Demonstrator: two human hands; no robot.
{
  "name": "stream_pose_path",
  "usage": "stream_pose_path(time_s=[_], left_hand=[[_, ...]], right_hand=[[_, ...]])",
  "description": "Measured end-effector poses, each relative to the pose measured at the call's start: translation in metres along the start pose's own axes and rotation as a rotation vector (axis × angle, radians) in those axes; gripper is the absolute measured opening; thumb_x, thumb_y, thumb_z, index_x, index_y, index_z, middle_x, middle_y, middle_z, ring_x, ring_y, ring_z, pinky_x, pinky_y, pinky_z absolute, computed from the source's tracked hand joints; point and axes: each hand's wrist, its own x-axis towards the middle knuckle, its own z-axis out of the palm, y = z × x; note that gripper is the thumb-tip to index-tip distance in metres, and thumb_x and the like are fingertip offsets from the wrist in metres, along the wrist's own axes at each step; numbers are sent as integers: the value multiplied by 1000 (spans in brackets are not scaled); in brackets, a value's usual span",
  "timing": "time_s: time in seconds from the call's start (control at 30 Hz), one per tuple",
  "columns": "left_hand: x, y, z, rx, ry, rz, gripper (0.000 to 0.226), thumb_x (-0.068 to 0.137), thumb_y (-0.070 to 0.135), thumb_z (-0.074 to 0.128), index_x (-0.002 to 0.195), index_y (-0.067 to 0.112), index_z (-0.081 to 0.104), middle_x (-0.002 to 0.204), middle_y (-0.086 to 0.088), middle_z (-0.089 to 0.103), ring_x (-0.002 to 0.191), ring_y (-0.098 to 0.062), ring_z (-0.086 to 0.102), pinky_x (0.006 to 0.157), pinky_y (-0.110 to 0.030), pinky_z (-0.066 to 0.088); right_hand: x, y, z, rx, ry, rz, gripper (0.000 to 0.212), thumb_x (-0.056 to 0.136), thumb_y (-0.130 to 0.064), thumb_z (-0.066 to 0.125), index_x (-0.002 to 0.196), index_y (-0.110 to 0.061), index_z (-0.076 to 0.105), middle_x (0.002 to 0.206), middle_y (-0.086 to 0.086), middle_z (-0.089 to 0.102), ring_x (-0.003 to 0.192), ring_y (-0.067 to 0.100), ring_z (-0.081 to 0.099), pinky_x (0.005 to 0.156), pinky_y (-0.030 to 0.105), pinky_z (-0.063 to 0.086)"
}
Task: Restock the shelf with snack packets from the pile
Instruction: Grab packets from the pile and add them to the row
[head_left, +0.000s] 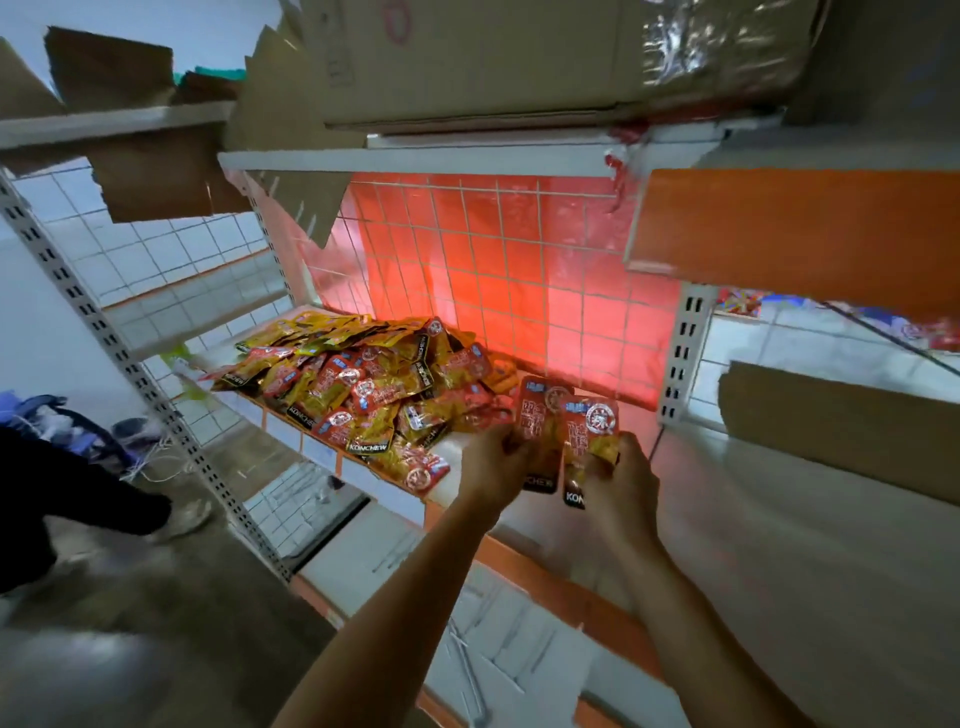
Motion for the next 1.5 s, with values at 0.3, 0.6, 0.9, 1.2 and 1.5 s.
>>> stream_pose_path(time_s=[0.3,0.6,0.9,1.2,1.5], left_hand=[[-99,57,68,-302,-162,-135,18,88,21,66,72,18,61,71,1,67,70,-17,68,63,-30,58],[-160,136,157,-438,-354,-113,6,84,13,71,81,18,68,78,0,73,76,-19,71,71,-33,57],[-222,230,273,-478,-466,-138,10,88,18,65,80,24,68,81,5,71,75,-10,69,67,-28,56],[-313,317,392,-491,-636,-165,3,85,19,69,83,21,71,89,-3,73,89,-23,70,85,-41,57],[-381,365,479,-430,-726,-169,21,84,25,72,102,20,65,98,2,70,88,-12,67,80,-30,57]], right_hand=[[-58,43,-118,37,93,84,24,92,-14,58,115,-9,53,118,11,62,104,28,60,78,25,41],[-72,94,-241,36,281,160,23,92,-13,56,115,-9,53,117,12,62,94,24,58,74,22,36],[-83,168,-386,101,452,229,24,90,-13,53,113,-14,52,106,11,62,84,22,58,64,28,46],[-110,240,-539,73,515,213,16,88,-20,57,102,-12,57,89,5,64,80,23,59,68,31,44],[-134,295,-645,145,586,196,9,89,-12,57,95,-9,51,75,3,57,66,18,54,59,36,45]])
